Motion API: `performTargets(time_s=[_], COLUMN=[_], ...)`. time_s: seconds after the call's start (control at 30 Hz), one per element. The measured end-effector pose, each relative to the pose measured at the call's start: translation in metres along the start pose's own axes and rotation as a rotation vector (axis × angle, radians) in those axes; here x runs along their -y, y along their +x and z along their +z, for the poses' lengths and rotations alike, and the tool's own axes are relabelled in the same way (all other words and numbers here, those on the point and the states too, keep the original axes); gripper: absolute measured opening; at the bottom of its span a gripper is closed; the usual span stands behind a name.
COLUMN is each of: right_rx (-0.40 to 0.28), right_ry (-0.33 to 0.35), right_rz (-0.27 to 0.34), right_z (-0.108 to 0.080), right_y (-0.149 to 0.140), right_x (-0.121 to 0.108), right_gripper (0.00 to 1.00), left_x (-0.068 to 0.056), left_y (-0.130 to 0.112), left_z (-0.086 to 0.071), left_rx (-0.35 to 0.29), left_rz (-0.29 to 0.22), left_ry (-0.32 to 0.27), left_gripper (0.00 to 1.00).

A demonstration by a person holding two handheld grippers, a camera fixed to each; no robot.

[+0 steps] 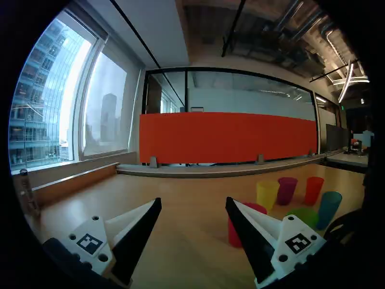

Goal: Pour water

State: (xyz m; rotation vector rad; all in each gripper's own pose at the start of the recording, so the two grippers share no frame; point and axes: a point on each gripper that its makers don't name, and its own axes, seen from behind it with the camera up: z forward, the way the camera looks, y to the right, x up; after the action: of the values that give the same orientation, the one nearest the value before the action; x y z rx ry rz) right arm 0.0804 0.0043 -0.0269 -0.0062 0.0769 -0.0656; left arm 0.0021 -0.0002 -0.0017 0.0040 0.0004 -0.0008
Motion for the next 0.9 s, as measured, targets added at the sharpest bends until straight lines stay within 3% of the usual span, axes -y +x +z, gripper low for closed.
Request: performTargets(time_s=[0.5, 0.9], right_rx=[-0.015, 0.025], right_ry=[0.032, 0.026], right_rz=[0.005, 0.034], right_z=[0.015, 0.020], right_y=[-0.020, -0.059], right_x=[0.019, 0.021], right_gripper=[1.00, 1.00], left_x=[0.000, 0.000], left_y=[0.000, 0.000], left_z=[0.000, 0.000], left_rx=[0.000, 0.000], left_rz=[0.000, 0.000], left_ry=[0.000, 0.000], left_gripper=[1.00, 1.00])
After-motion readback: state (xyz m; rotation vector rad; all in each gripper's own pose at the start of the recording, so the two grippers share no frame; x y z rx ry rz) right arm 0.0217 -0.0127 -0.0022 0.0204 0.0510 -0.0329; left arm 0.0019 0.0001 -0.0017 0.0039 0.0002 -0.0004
